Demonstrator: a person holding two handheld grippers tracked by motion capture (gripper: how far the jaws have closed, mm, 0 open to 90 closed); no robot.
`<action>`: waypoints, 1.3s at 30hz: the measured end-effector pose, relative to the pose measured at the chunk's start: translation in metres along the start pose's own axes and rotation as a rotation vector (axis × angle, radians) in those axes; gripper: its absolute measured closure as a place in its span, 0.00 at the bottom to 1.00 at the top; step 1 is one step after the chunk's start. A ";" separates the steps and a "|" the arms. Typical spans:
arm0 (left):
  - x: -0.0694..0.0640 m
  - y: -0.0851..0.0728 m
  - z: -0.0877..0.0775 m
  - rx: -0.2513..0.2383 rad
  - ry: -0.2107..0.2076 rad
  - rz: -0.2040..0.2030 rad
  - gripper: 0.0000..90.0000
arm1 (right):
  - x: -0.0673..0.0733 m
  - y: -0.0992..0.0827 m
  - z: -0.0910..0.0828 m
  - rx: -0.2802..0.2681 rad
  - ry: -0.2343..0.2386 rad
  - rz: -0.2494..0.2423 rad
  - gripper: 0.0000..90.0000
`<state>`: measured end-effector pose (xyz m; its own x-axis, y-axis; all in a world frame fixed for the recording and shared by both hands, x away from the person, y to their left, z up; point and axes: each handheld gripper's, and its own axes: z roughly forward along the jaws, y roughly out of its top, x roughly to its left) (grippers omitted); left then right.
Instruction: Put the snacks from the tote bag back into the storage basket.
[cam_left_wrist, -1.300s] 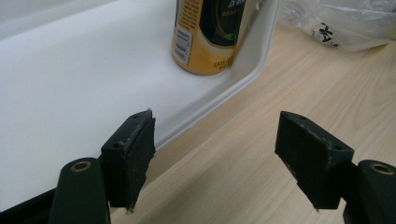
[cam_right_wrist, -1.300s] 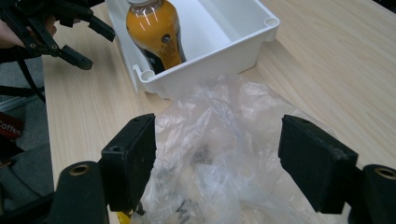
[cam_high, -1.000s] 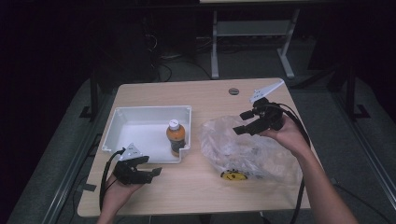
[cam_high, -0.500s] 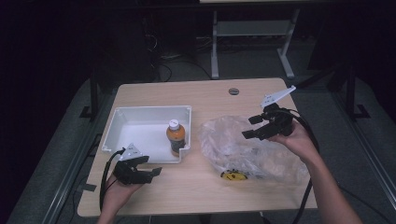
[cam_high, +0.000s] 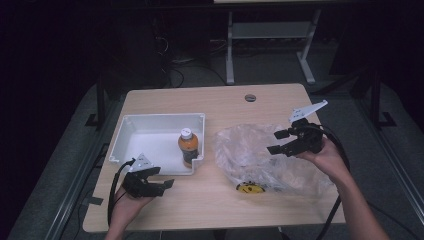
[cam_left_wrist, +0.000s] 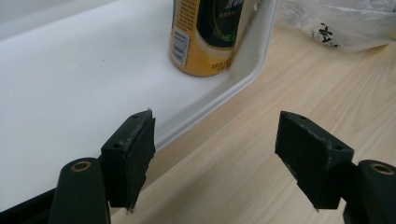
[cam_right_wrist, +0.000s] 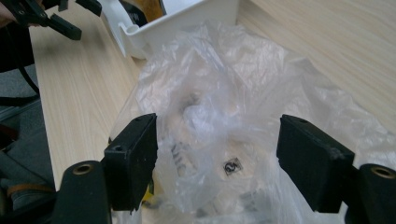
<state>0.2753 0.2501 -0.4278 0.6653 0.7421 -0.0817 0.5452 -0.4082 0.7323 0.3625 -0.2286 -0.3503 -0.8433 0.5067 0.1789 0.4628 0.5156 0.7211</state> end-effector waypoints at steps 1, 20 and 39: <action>0.000 0.000 0.000 0.000 0.001 0.001 0.31 | 0.000 -0.002 0.000 -0.002 0.000 0.008 0.31; 0.000 0.000 0.000 -0.003 0.002 -0.001 0.31 | -0.005 -0.041 -0.008 -0.016 -0.008 0.055 0.31; -0.001 -0.001 0.001 -0.004 0.004 0.000 0.31 | -0.007 -0.069 -0.015 -0.025 -0.020 0.096 0.31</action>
<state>0.2747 0.2493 -0.4289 0.6637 0.7438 -0.0790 0.5429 -0.4064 0.7349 0.3329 -0.2781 -0.3910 -0.7893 0.5673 0.2348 0.5344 0.4464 0.7178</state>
